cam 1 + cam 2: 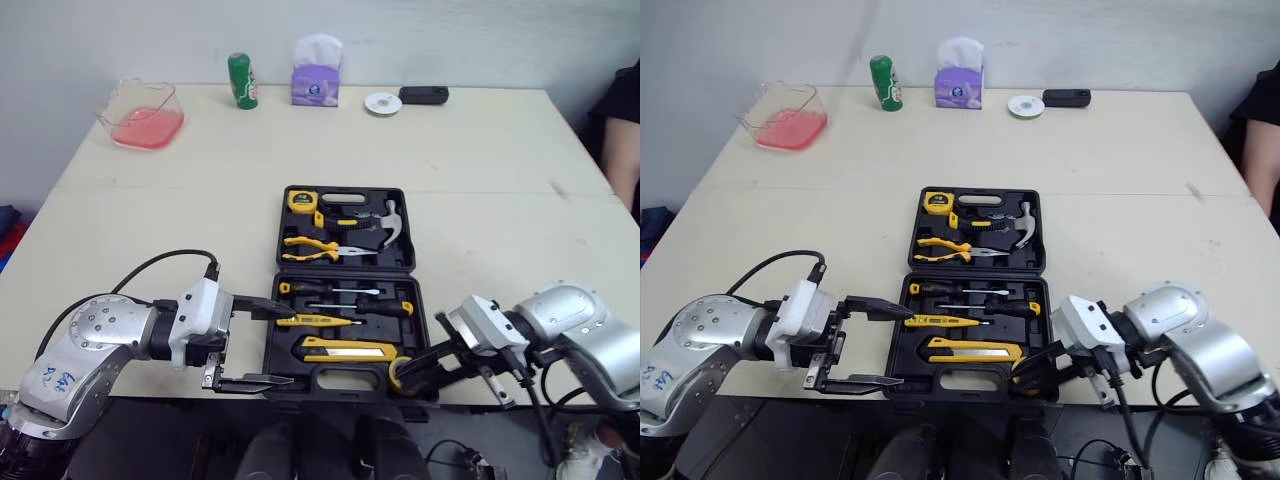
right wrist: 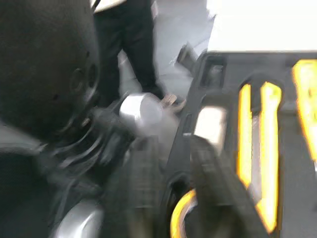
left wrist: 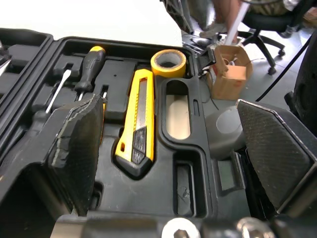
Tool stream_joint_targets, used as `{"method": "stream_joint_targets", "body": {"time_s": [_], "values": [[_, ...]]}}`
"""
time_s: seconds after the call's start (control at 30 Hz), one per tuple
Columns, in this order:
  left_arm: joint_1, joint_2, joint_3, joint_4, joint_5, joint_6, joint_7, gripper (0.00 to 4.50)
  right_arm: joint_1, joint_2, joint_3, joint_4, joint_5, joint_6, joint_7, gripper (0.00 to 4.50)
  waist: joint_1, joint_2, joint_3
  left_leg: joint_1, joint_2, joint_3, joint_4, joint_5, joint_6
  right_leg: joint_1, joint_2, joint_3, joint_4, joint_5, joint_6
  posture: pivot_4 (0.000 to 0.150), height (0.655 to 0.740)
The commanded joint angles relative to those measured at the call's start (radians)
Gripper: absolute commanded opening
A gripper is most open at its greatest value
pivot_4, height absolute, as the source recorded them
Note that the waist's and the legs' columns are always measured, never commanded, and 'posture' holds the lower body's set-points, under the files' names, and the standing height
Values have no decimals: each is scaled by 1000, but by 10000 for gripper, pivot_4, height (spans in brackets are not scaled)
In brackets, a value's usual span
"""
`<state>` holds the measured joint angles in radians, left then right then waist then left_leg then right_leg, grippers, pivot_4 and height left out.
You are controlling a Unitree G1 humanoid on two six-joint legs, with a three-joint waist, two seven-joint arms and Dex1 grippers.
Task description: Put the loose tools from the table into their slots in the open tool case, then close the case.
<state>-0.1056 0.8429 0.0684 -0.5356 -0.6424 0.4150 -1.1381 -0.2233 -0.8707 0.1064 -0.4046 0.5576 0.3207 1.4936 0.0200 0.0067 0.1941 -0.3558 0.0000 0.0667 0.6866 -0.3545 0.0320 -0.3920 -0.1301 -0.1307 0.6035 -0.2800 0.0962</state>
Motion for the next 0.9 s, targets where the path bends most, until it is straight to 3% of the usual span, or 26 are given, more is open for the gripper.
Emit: {"method": "stream_joint_targets", "body": {"time_s": [0.03,0.43,0.57,0.7,0.9], "values": [[-2,20,29,-13,-11,-4,-9,45000,29,42,16,58,-72,-111,-26,537,1,0,0,0,0,0,0,0,0,0,0,0,0,0,0,1500,7400],[73,59,110,-51,-32,29,-2,45000,127,93,99,392,-259,-427,-4,537,2,-1,-1,1,0,0,0,0,0,2,0,0,-1,0,0,1500,7400],[106,65,140,-66,-44,46,6,45000,137,113,101,479,-259,-477,-31,537,2,-8,-5,5,2,-2,-1,-1,-1,7,-2,-1,-4,0,0,1500,7400],[133,51,176,-70,-61,67,42,45000,136,121,97,473,-249,-512,-32,537,2,-11,-7,20,5,-4,-2,-7,-3,22,-1,-1,-12,-1,-2,1500,7400],[162,37,230,-49,-66,88,98,45000,150,47,26,292,-150,-357,-75,537,4,-8,-6,19,7,-3,-2,-9,-5,19,-1,-1,-12,-2,-3,1500,7400]]}}
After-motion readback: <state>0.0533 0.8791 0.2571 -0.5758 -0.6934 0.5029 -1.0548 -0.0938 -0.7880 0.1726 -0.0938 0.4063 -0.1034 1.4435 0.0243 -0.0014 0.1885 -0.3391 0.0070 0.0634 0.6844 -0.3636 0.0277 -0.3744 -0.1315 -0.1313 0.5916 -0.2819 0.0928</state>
